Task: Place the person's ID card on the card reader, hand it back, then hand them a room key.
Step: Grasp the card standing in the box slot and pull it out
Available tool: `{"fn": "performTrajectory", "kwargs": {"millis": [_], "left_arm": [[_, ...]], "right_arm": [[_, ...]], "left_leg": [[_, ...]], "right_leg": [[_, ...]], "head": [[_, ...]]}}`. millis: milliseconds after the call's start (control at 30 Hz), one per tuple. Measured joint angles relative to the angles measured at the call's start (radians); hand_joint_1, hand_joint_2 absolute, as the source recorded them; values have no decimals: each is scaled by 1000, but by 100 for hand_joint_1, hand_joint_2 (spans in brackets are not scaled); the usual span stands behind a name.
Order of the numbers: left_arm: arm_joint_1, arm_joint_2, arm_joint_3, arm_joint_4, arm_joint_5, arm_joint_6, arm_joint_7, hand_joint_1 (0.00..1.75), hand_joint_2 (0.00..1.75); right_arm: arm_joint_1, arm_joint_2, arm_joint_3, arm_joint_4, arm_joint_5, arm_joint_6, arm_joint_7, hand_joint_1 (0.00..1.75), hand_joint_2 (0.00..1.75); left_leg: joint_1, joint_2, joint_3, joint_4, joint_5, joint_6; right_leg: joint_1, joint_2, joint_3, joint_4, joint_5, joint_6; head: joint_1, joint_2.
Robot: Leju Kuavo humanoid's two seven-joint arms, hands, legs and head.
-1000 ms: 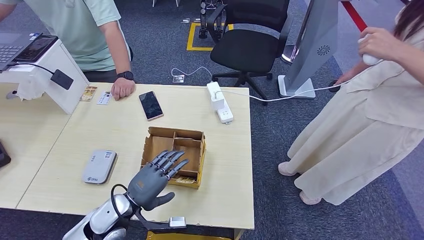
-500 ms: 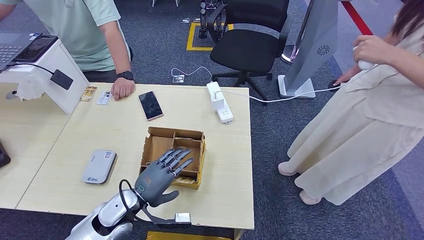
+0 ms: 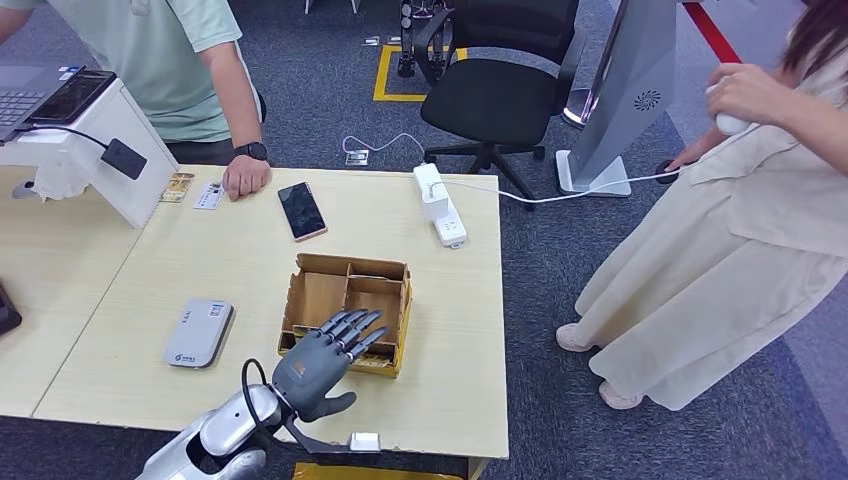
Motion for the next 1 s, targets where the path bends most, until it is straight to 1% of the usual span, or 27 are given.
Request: {"fn": "performTrajectory", "kwargs": {"millis": [133,400,600,1000], "left_arm": [[0,6,-1,1,-1,6,0,0,175],[0,9,-2,1,-47,35,8,0,175],[-1,5,-2,1,-79,69,23,0,175],[-1,-10,-2,1,-90,79,23,0,175]], "right_arm": [[1,12,0,0,-9,-19,-1,0,0],[1,21,2,0,-19,-22,-3,0,0],[1,23,9,0,-25,-22,0,0,0],[4,26,20,0,-30,-17,3,0,0]], "left_leg": [[0,0,0,0,0,0],[0,0,0,0,0,0],[0,0,0,0,0,0],[0,0,0,0,0,0]], "right_leg": [[0,0,0,0,0,0],[0,0,0,0,0,0],[0,0,0,0,0,0],[0,0,0,0,0,0]], "head": [[0,0],[0,0],[0,0],[0,0]]}}
